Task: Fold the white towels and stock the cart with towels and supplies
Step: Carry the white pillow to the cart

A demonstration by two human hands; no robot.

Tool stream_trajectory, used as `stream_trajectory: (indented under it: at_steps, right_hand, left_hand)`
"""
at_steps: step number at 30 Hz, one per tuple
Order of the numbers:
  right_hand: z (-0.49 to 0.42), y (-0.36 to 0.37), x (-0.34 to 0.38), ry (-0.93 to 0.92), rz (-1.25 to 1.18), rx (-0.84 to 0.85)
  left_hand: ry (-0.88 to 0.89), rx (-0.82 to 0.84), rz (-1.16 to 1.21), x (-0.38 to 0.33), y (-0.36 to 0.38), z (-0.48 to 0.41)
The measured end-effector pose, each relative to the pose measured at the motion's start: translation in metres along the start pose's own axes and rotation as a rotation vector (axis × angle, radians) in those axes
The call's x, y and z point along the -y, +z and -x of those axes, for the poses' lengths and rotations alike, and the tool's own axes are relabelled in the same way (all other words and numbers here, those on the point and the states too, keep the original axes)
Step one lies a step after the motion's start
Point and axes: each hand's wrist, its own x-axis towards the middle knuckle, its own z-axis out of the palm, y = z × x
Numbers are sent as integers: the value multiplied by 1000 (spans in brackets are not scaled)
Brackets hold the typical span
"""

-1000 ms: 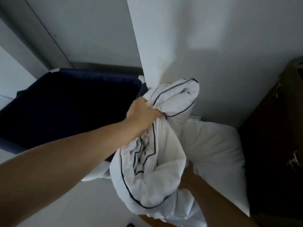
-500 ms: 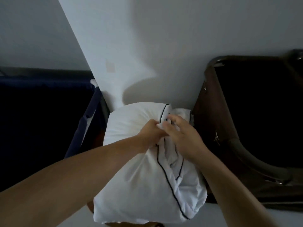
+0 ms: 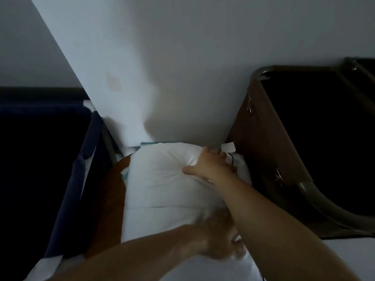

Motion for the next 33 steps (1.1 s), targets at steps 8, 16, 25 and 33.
stream_trajectory:
  at_steps: [8, 16, 25, 33]
  right_hand:
    - [-28, -1, -11, -200, -18, -241]
    - [50, 60, -39, 108, -32, -293]
    - [13, 124, -124, 499, -708, -126]
    - [-29, 171, -165, 510, -891, -1]
  left_hand:
    - [209, -383, -489, 164, -21, 58]
    - [-72, -348, -448, 158, -14, -12]
    - [73, -809, -128, 185, 9, -11]
    - [-626, -717, 893, 237, 64, 29]
